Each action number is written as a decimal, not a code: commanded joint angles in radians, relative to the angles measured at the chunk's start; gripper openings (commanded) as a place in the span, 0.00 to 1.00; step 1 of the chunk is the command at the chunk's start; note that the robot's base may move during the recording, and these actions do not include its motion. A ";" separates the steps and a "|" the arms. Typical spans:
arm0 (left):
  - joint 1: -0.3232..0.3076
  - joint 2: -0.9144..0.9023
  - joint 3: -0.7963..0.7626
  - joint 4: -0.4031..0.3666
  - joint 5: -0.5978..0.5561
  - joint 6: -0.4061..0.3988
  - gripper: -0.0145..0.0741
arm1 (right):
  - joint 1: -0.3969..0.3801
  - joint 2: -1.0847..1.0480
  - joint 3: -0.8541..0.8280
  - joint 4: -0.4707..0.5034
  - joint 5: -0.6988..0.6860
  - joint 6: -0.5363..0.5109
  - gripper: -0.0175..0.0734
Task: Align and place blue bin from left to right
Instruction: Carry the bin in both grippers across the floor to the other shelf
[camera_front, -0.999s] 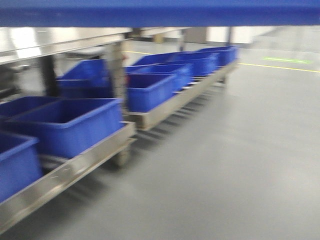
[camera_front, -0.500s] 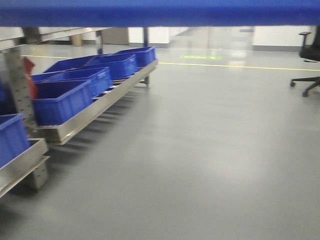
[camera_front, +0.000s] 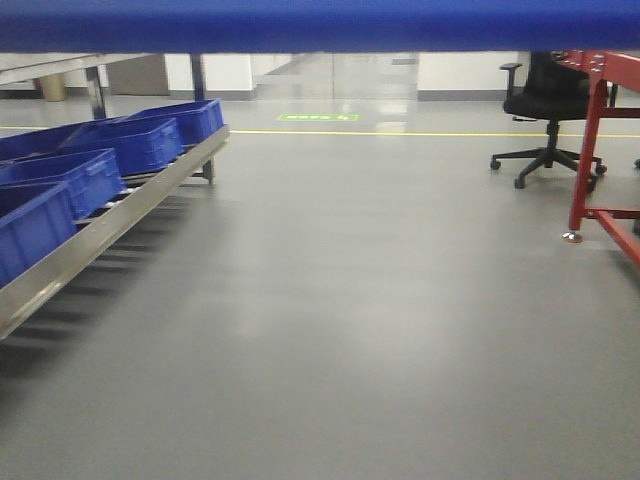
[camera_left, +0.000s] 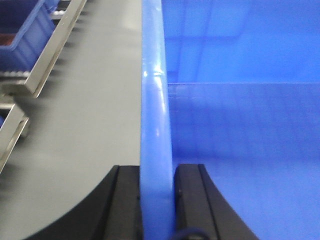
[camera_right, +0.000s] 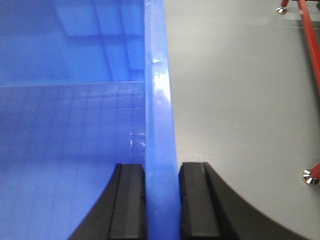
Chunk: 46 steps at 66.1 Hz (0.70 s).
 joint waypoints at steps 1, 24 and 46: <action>-0.020 -0.006 -0.010 -0.009 -0.125 -0.002 0.04 | 0.013 -0.003 -0.010 -0.006 -0.133 0.005 0.12; -0.020 -0.006 -0.010 -0.009 -0.125 -0.002 0.04 | 0.013 -0.003 -0.010 -0.006 -0.133 0.005 0.12; -0.020 -0.006 -0.010 -0.007 -0.125 -0.002 0.04 | 0.013 -0.003 -0.010 -0.006 -0.133 0.005 0.12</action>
